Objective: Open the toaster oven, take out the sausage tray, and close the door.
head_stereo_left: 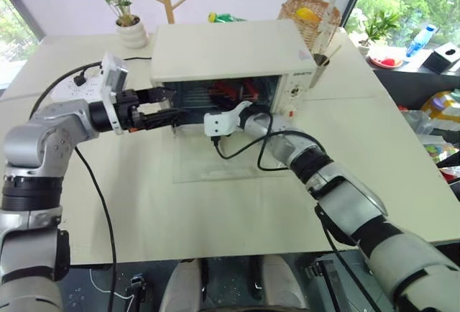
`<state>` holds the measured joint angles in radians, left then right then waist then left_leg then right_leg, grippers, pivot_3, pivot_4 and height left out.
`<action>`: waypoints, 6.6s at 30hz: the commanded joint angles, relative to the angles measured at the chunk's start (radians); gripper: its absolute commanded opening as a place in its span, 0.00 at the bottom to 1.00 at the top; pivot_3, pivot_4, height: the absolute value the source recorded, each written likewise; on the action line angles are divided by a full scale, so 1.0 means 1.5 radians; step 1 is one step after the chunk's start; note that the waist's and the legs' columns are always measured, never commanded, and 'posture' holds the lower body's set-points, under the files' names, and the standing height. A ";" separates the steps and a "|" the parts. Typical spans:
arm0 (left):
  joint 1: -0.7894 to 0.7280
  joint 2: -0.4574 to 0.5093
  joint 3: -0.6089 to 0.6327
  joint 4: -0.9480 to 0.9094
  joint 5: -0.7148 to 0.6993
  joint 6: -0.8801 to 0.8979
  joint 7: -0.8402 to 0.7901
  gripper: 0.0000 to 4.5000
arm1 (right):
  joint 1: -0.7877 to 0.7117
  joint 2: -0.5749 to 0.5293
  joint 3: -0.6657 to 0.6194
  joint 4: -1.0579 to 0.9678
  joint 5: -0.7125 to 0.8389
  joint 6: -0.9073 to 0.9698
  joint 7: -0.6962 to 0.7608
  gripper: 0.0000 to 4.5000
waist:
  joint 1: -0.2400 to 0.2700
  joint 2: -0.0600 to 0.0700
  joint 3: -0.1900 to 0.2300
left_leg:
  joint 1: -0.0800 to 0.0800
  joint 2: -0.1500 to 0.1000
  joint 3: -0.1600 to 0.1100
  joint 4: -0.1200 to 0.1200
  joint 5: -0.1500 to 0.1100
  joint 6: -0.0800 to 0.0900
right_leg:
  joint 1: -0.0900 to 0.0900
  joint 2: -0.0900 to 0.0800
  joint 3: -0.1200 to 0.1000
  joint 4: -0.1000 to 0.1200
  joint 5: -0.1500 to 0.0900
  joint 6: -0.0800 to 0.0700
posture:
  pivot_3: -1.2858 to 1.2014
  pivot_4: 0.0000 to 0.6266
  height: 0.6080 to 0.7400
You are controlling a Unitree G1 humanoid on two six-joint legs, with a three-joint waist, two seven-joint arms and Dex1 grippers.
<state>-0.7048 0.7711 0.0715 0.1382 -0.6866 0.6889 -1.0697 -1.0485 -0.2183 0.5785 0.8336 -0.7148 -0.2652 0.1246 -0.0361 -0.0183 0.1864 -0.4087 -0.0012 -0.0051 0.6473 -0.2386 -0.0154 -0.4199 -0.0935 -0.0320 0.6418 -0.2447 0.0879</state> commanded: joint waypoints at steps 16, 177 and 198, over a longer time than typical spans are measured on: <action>-0.078 -0.027 -0.008 0.079 0.077 -0.050 -0.071 1.00 | 0.155 -0.059 -0.009 -0.281 -0.024 0.031 0.068 0.02 | -0.001 -0.001 0.000 | 0.000 0.000 0.000 0.001 0.000 0.000 | -0.001 0.000 0.001 0.002 0.000 0.000 | 0.52 0.24 1.00; 0.406 -0.173 0.333 -0.117 -0.857 0.313 0.745 0.00 | 0.622 -0.425 -0.315 -0.772 0.330 -0.261 0.334 0.80 | 0.020 -0.006 0.000 | 0.005 0.000 -0.003 0.000 0.000 0.000 | 0.009 -0.002 0.003 -0.007 -0.003 -0.002 | 0.52 0.24 1.00; 0.703 -0.202 0.591 -0.205 -0.857 0.270 0.594 0.00 | 0.557 -0.412 -0.374 -0.310 0.324 -0.275 0.277 0.61 | 0.017 -0.006 0.001 | 0.002 0.000 -0.002 0.000 -0.001 0.000 | 0.008 -0.006 0.003 -0.010 -0.003 -0.003 | 0.52 0.24 1.00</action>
<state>0.3440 0.4683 0.9023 -0.1334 -1.9518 1.1124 -0.1506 -0.1930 -0.8385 0.0184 0.3627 -0.2287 -0.6509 0.5468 -0.0103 -0.0267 0.1873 -0.4053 -0.0012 -0.0082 0.6468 -0.2395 -0.0154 -0.4084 -0.1024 -0.0274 0.6261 -0.2489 0.0836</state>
